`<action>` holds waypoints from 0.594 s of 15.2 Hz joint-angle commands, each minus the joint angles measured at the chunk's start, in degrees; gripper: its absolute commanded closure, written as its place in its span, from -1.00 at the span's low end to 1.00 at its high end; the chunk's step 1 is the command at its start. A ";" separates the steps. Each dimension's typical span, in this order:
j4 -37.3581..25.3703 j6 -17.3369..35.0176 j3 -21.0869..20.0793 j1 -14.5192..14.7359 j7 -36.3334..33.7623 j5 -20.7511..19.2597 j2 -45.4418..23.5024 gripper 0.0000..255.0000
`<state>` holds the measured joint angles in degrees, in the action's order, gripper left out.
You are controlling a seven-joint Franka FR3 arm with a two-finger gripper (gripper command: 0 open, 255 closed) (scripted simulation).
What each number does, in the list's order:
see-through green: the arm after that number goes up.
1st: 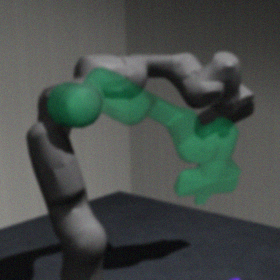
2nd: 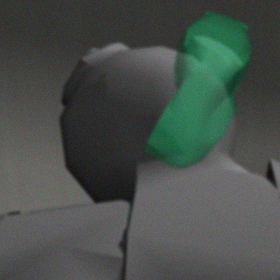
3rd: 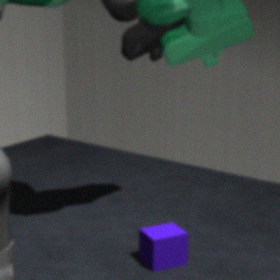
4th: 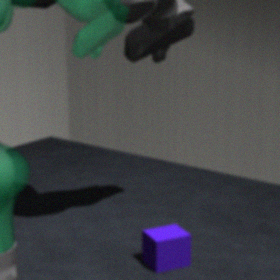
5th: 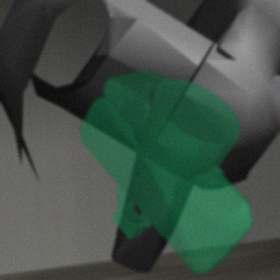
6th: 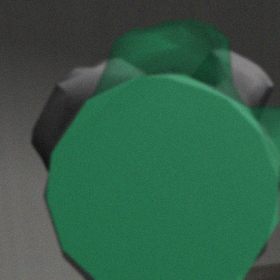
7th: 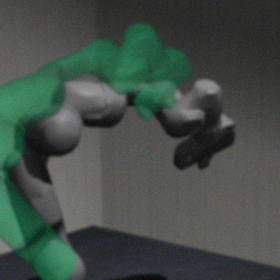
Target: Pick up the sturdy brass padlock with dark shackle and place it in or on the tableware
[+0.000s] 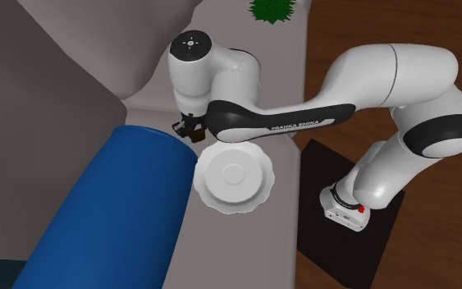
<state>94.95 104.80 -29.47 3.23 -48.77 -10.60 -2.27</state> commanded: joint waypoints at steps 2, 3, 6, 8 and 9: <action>-2.97 -2.55 -0.12 0.16 0.18 -0.18 -0.51 1.00; -3.93 -3.37 -0.16 0.22 0.24 -0.24 -0.68 1.00; -6.93 -5.86 -0.28 0.42 0.39 -0.51 -1.28 1.00; -9.05 -7.56 -0.39 0.59 0.47 -0.75 -1.78 1.00; -10.15 -8.42 -0.44 0.69 0.50 -0.89 -2.06 1.00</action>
<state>85.70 97.22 -29.86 3.85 -48.31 -11.45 -4.24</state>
